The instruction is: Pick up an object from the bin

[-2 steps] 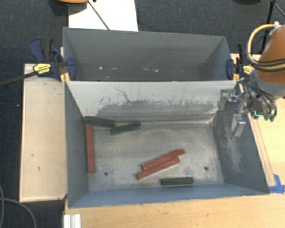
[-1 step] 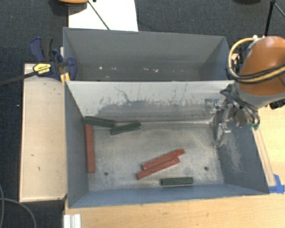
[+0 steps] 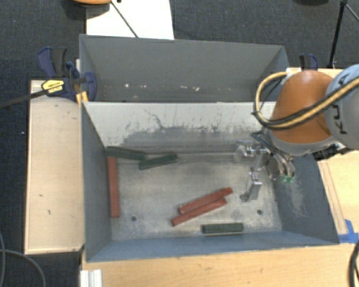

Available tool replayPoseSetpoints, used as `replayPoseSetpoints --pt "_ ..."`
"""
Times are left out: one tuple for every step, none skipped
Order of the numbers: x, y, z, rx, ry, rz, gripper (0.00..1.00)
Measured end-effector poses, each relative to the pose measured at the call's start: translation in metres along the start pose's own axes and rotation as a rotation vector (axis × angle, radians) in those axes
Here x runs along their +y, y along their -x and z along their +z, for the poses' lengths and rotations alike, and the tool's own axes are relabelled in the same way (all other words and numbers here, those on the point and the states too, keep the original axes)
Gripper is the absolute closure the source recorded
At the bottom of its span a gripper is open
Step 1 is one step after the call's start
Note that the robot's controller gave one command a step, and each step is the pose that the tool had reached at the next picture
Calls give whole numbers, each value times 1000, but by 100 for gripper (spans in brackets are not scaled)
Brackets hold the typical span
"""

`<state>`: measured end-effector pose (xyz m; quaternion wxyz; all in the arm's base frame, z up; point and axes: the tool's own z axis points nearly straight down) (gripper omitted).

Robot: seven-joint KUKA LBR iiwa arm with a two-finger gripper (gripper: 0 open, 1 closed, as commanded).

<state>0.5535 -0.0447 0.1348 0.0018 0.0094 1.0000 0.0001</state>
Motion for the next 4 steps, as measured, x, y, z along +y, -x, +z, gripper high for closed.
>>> replayPoseSetpoints --pt "16 11 24 0 2 -78 0" --pt "47 -41 64 4 1 -360 100" --pt "47 -41 64 4 1 -361 100" --pt "69 5 -141 1 1 -426 100"
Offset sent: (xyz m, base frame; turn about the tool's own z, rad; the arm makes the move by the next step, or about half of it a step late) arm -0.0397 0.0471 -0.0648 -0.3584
